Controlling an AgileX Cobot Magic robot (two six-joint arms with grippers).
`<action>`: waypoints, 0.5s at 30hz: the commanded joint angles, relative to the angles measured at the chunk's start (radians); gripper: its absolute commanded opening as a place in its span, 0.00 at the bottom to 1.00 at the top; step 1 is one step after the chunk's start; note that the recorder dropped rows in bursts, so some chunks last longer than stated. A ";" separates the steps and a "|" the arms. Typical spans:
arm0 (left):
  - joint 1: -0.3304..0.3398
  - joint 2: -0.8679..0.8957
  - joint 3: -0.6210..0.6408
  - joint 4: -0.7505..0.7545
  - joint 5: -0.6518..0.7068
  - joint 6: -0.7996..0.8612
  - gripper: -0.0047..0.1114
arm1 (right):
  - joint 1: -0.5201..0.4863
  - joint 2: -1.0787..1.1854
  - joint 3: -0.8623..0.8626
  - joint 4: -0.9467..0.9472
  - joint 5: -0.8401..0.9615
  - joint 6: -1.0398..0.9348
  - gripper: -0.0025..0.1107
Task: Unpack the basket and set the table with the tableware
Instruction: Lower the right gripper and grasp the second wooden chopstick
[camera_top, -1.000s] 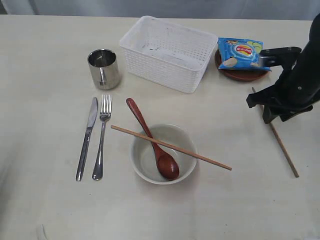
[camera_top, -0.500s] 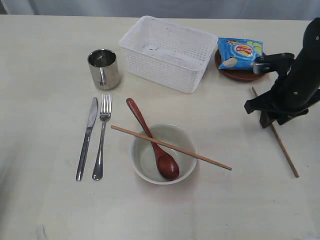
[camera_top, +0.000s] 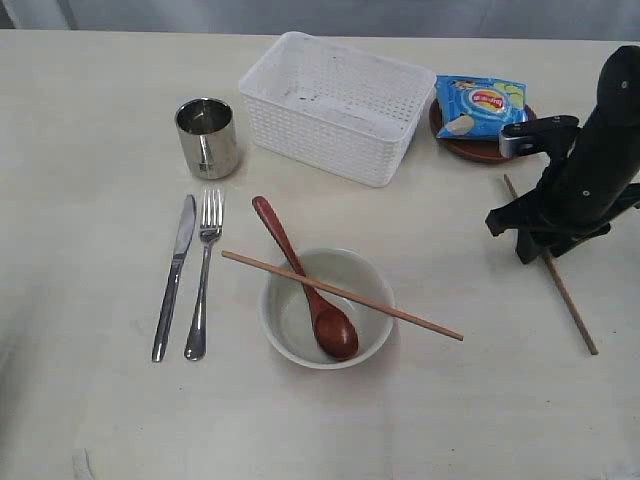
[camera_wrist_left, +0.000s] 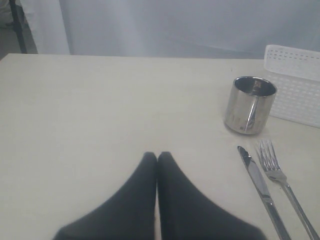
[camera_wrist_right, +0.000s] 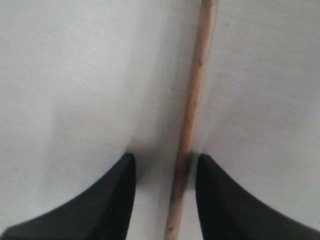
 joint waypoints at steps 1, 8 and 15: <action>0.003 -0.004 0.004 -0.001 -0.009 0.000 0.04 | -0.007 0.030 0.006 0.000 -0.010 -0.018 0.20; 0.003 -0.004 0.004 -0.001 -0.009 0.000 0.04 | -0.007 0.013 0.006 -0.008 0.005 -0.028 0.02; 0.003 -0.004 0.004 -0.001 -0.009 0.000 0.04 | -0.007 -0.129 0.006 -0.008 0.034 0.016 0.02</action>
